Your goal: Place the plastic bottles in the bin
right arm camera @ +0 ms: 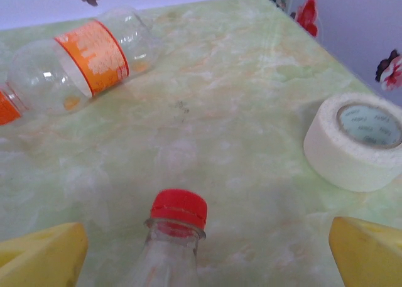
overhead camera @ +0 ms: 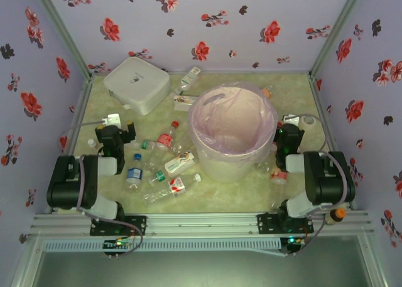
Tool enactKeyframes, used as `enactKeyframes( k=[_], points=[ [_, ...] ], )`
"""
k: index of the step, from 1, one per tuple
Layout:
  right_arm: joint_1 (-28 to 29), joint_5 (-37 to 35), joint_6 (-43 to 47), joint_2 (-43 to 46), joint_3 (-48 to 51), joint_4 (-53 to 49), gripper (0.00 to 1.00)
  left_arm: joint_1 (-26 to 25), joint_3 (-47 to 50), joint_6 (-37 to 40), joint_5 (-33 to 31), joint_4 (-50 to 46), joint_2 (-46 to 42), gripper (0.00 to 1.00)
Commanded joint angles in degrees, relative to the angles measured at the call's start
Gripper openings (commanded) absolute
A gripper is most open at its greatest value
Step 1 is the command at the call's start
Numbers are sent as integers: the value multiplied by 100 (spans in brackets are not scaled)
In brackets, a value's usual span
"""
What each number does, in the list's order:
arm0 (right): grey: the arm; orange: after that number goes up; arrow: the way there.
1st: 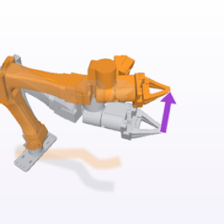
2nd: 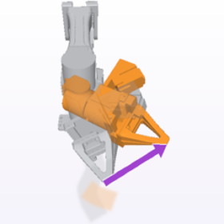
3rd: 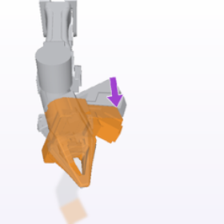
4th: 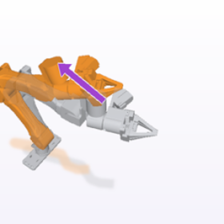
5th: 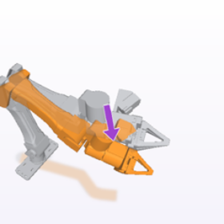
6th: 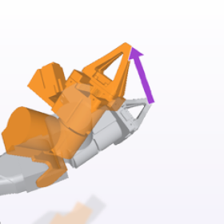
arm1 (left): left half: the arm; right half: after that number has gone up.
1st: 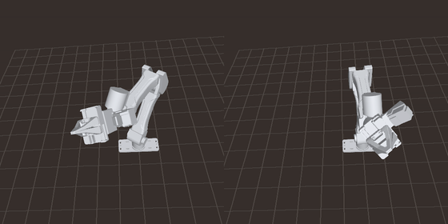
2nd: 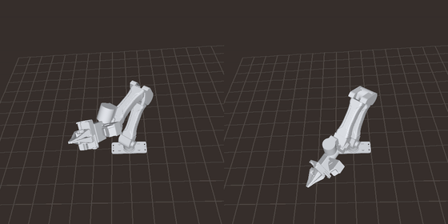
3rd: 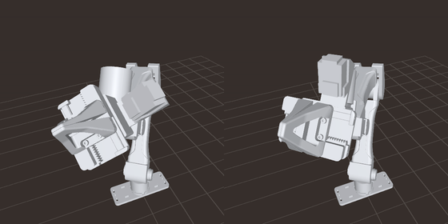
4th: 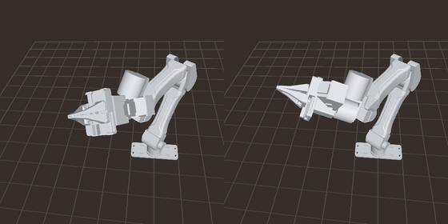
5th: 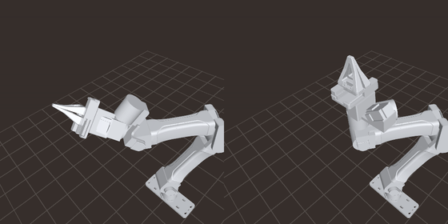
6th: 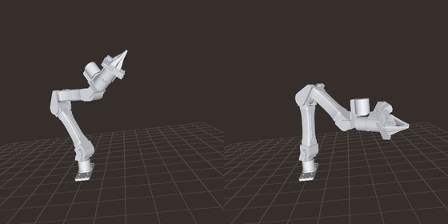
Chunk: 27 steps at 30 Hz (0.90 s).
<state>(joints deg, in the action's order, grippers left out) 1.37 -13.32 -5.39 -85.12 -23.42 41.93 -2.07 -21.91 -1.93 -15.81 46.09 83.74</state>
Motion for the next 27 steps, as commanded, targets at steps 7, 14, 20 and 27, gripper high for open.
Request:
enactKeyframes(
  k=[7,14,20,27],
  points=[
    [-56,-185,-912,1389,-2255,-4588,99,26,-1905,-1608,-399,-4447,-2383,99],
    [-75,484,-2045,339,-4104,-6507,99,-517,-3901,-2780,1453,-6474,-2618,88],
    [-136,979,-2801,-1300,-5413,-6726,98,-2132,-5171,-2720,1858,-7015,-2106,87],
    [-185,1790,-3550,-3023,-6603,-6281,94,-3350,-5819,-2761,2013,-7123,-1285,88]
  ],
)
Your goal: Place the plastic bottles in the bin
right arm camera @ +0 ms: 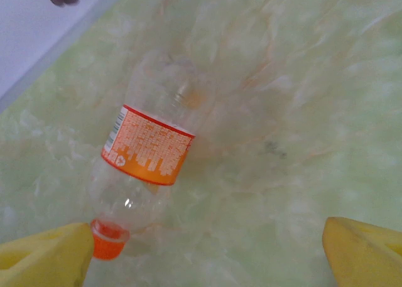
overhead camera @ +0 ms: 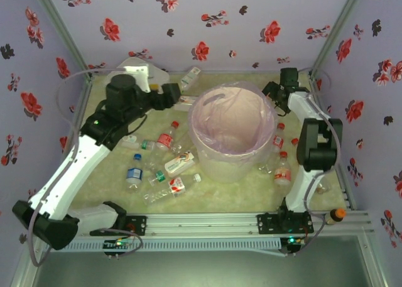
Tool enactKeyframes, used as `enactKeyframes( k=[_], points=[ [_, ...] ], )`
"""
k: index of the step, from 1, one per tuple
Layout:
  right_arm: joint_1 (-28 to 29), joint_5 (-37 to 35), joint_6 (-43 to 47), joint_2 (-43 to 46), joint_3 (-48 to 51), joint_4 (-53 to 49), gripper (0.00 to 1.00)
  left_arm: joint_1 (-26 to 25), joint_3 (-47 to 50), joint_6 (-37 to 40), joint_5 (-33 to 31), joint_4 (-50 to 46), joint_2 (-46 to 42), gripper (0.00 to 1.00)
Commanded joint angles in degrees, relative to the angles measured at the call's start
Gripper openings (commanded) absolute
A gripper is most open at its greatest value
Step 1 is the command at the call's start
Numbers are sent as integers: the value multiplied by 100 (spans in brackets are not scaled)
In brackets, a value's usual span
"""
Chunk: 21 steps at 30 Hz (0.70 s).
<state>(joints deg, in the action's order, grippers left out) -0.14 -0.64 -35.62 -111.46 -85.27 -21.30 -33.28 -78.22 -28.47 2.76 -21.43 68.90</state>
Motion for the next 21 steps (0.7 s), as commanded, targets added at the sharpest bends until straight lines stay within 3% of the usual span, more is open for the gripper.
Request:
enactKeyframes(
  k=[1,12,21],
  points=[
    [-30,610,-578,-560,-550,84,95,-304,-210,-97,114,-432,270,87],
    [-30,901,-967,-2096,-1961,83,98,-706,139,-93,-188,-496,624,86],
    [-56,855,-1176,-2333,-2333,128,77,-707,416,-291,-197,-239,686,86]
  ],
)
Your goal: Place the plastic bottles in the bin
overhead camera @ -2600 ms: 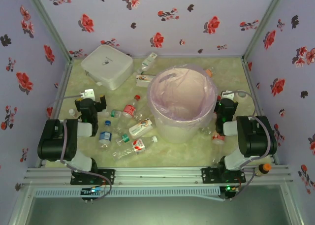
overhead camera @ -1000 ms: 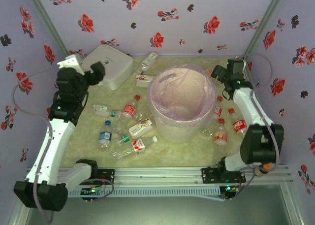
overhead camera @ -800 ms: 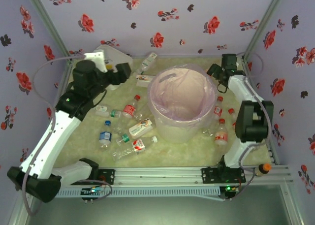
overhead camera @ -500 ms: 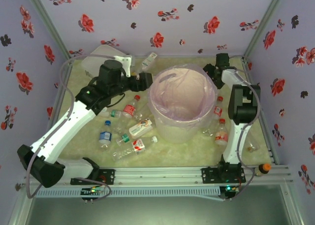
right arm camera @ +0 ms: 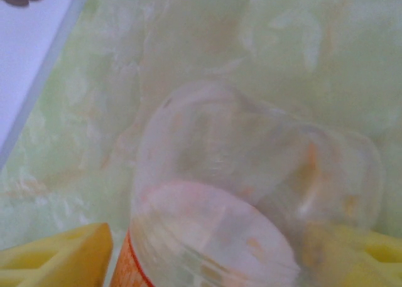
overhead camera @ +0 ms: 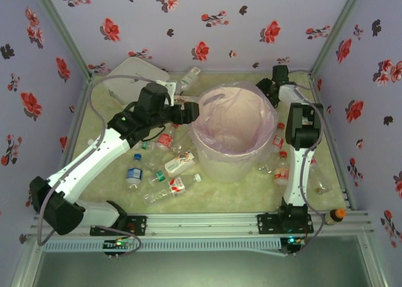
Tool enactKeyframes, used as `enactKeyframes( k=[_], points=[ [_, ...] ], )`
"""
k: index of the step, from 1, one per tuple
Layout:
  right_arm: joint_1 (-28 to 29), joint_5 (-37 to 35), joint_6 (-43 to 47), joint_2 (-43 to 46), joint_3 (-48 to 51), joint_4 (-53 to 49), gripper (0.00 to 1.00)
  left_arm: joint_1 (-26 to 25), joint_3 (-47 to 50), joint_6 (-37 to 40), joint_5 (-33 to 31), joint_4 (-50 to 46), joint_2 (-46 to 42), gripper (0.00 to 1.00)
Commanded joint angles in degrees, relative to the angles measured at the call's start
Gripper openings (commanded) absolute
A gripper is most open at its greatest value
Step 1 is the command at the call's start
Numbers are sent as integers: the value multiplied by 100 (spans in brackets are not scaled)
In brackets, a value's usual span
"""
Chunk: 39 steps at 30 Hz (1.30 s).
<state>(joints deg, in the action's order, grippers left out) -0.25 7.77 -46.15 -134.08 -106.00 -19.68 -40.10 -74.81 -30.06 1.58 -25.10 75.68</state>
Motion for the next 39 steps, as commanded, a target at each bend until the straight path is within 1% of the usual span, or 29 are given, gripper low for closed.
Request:
enactKeyframes(
  k=[1,6,11,13,18,22,25,26,29,33,35,39],
  points=[
    [-52,15,-107,-21,-256,-57,74,-29,89,-140,-83,133,0,86],
    [-123,-68,147,491,-196,-243,61,-31,148,-208,-138,153,-47,86],
    [-357,-225,560,1429,198,-487,50,-26,251,-286,-149,247,-98,86],
    [-506,-353,768,1999,487,-583,47,-25,294,-295,-145,291,-119,86],
    [-844,-679,1304,3487,955,-1014,44,-29,478,-381,-150,465,-192,86],
    [-924,-933,1594,4701,1144,-1211,38,-38,547,-458,-149,542,-170,86],
    [-900,-696,1572,5453,1114,-1242,30,-75,520,-451,-150,522,-128,86],
    [-863,-560,1566,5600,1063,-1276,29,-90,520,-450,-150,533,-113,86],
    [-535,-179,1688,5993,829,-1560,27,-148,506,-438,-163,592,-63,86],
    [439,-32,2136,6232,513,-2244,22,-191,458,-391,-286,603,8,86],
    [1017,-244,2377,6245,402,-2627,20,-200,441,-378,-341,612,30,86],
    [2290,-978,2884,6053,158,-3393,17,-222,427,-359,-435,625,43,86]
  ],
)
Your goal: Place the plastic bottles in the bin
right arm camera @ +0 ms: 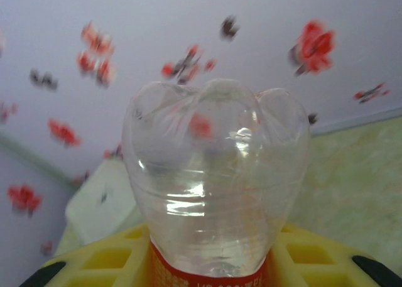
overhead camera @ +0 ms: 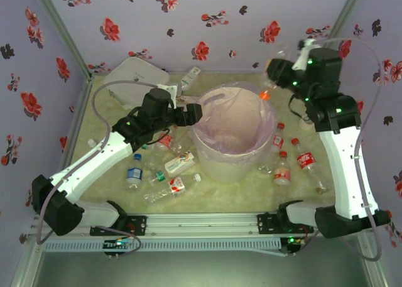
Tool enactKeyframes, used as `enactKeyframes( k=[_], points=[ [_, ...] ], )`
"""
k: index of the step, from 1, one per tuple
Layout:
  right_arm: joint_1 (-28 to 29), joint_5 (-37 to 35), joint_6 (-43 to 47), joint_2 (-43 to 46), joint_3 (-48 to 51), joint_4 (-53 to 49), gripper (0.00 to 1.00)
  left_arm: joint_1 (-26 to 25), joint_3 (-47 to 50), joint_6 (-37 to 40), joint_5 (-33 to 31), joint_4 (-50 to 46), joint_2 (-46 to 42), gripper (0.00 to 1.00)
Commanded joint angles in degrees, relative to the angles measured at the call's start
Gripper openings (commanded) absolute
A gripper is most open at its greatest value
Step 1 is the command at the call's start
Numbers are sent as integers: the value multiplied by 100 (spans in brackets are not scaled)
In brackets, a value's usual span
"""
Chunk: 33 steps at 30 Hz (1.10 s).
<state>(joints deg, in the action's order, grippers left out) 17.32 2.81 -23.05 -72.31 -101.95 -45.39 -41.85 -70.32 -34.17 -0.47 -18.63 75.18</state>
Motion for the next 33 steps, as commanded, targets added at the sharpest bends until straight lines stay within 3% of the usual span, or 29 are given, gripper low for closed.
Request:
enactKeyframes(
  k=[1,8,12,19,22,25,33],
  points=[
    [826,-684,671,-215,-300,-1007,16,-54,-23,62,-258,-18,94,87],
    [2084,-2051,1071,-1177,-507,-2079,16,-70,-25,119,-397,-18,87,87],
    [2363,-1978,1120,-1523,-184,-2070,17,-95,-25,111,-431,-9,85,87],
    [2372,-1548,892,-1782,690,-1529,25,-122,2,130,-544,4,103,87],
    [2372,-1425,802,-1610,1110,-1098,35,-122,10,122,-548,34,85,88],
    [2371,-1226,684,-1517,1329,-913,52,-124,10,147,-566,61,76,88],
    [2372,-1348,729,-1341,1095,-1210,89,-124,50,194,-623,85,79,88]
  ],
)
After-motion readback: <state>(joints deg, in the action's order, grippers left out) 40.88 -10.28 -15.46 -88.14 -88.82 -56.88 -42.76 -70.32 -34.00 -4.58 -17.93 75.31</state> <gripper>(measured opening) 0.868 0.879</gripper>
